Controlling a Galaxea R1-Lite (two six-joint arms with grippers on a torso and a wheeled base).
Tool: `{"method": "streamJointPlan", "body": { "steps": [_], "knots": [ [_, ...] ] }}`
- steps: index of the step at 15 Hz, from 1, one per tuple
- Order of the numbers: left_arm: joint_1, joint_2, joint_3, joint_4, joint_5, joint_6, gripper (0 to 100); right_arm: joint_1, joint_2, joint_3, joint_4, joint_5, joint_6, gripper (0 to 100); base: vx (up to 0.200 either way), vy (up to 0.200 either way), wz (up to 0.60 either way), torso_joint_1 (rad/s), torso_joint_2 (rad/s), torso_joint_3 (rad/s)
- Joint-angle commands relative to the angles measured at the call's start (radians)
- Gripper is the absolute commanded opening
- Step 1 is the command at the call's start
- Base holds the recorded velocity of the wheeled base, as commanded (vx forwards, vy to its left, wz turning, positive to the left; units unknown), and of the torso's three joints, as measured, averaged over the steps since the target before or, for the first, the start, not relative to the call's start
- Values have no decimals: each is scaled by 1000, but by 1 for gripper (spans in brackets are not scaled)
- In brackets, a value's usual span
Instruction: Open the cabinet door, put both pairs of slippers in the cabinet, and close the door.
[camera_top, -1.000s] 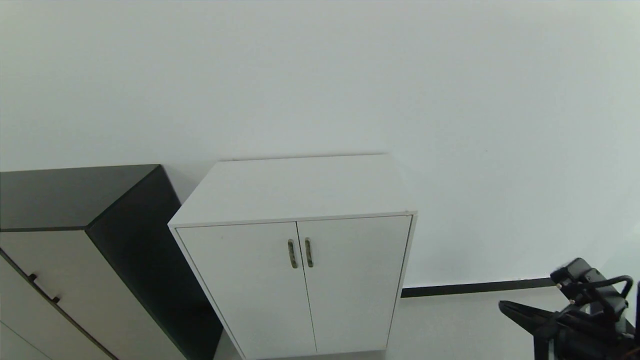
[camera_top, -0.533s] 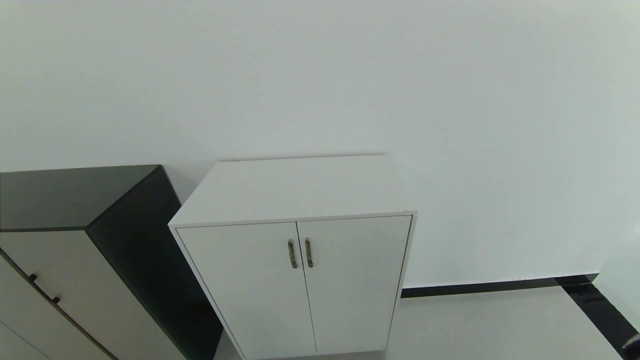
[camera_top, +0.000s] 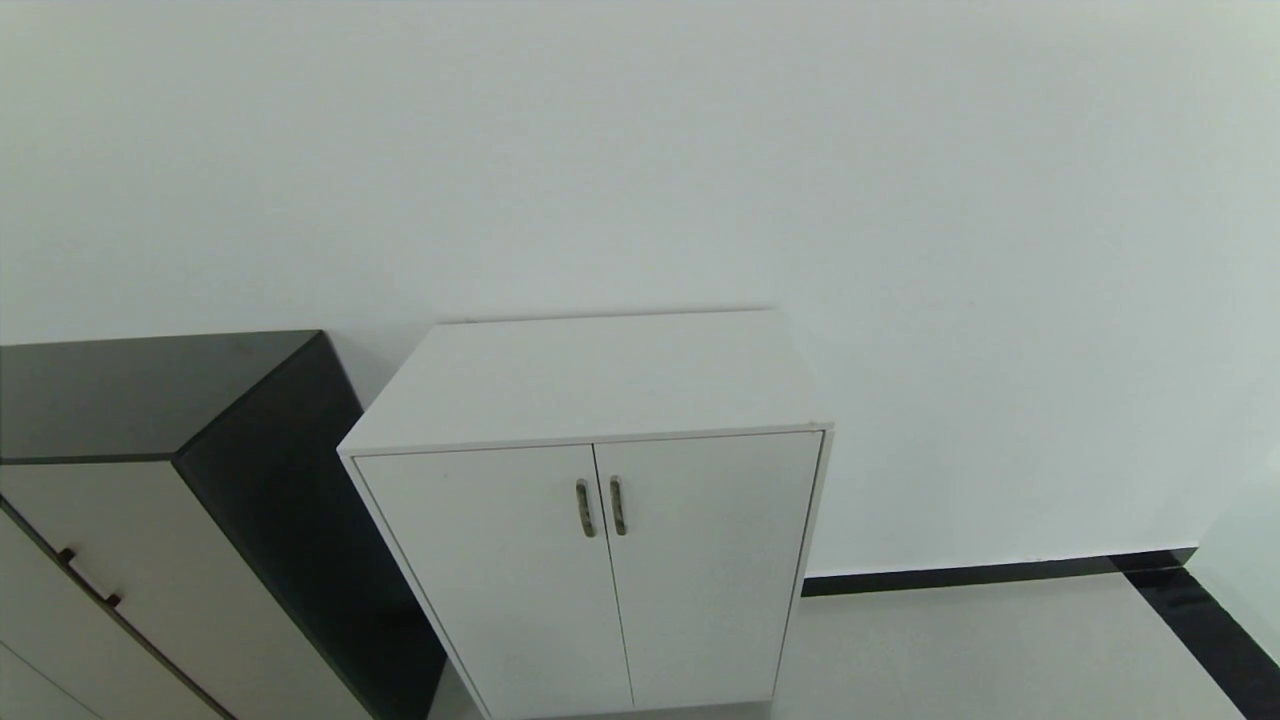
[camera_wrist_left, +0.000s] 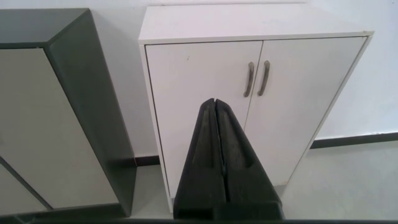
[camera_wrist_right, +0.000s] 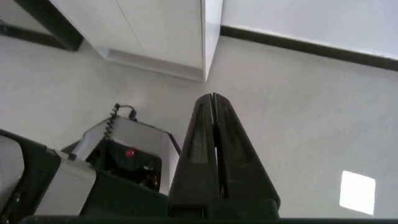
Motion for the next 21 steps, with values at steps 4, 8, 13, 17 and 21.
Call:
{"method": "streamJointPlan", "body": {
  "steps": [4, 8, 13, 17, 21],
  "knots": [
    [-1, 0, 0, 0, 0, -1, 0, 2, -106, -2, 0, -15, -23, 0, 0, 0, 0, 0, 0, 0],
    [-1, 0, 0, -1, -1, -1, 0, 51, -313, 0, 50, -4, 28, 0, 0, 0, 0, 0, 0, 0],
    [-1, 0, 0, 0, -1, -1, 0, -187, -476, 0, 49, -49, 22, 0, 0, 0, 0, 0, 0, 0],
    [1, 0, 0, -1, 0, -1, 0, -207, -539, 0, 50, -52, 29, 0, 0, 0, 0, 0, 0, 0],
    [-1, 0, 0, 0, 2, -1, 0, -241, -603, 0, 50, -66, 45, 0, 0, 0, 0, 0, 0, 0]
  ]
}}
